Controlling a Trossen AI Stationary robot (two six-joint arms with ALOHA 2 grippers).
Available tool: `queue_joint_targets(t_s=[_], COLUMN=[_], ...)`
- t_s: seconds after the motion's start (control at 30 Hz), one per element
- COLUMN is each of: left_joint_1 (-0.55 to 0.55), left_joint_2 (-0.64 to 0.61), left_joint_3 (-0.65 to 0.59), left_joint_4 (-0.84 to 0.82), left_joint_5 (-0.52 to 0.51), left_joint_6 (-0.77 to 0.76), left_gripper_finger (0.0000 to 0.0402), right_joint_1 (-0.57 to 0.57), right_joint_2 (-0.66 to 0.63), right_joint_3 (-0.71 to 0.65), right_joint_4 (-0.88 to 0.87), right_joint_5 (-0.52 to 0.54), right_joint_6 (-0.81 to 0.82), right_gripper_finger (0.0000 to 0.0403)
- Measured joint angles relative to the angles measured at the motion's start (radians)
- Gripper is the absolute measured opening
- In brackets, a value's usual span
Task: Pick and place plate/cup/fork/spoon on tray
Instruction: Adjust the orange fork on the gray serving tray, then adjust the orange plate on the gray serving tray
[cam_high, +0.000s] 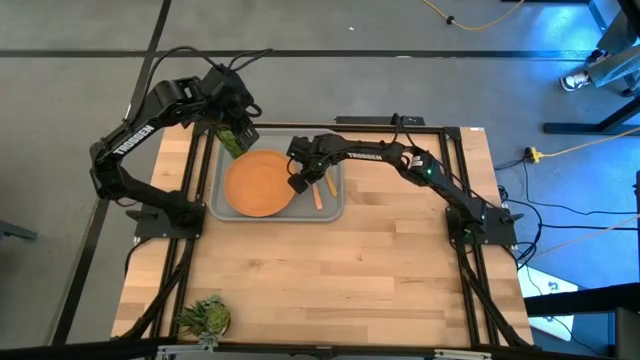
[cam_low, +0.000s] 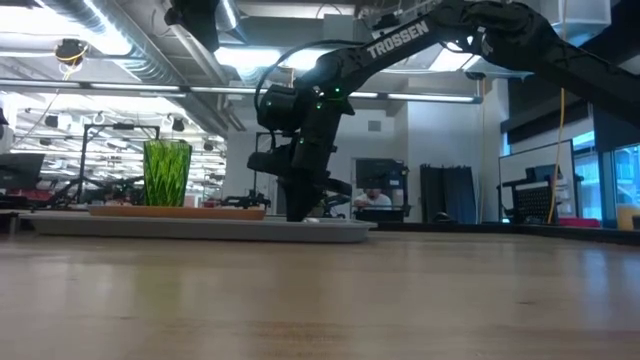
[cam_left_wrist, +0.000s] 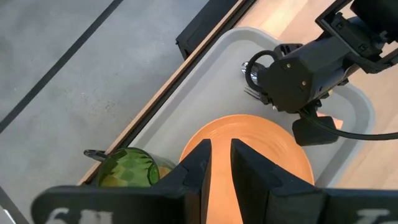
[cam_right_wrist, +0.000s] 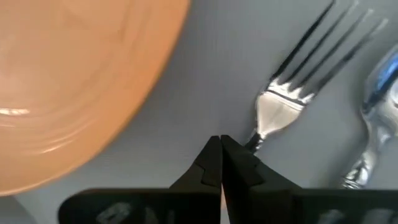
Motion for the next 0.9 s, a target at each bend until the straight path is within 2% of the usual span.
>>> queue_joint_targets(t_s=[0.2, 0.43, 0.7, 0.9], left_joint_1=[0.0, 0.0, 0.0, 0.0], left_joint_2=[0.0, 0.0, 0.0, 0.0], left_joint_3=[0.0, 0.0, 0.0, 0.0], left_joint_4=[0.0, -0.001, -0.001, -0.001], left_joint_5=[0.0, 0.0, 0.0, 0.0], left_joint_6=[0.0, 0.001, 0.001, 0.004], left_gripper_finger=[0.0053, 0.0053, 0.0053, 0.0053], right_joint_1=[0.0, 0.004, 0.011, 0.01], right_joint_2=[0.0, -0.002, -0.005, -0.005], right_joint_3=[0.0, 0.007, 0.19, 0.232], right_joint_4=[-0.024, -0.035, -0.083, 0.052], right_joint_5=[0.026, 0.008, -0.035, -0.167], right_joint_6=[-0.002, -0.008, -0.084, -0.137], right_gripper_finger=[0.0, 0.0, 0.0, 0.0])
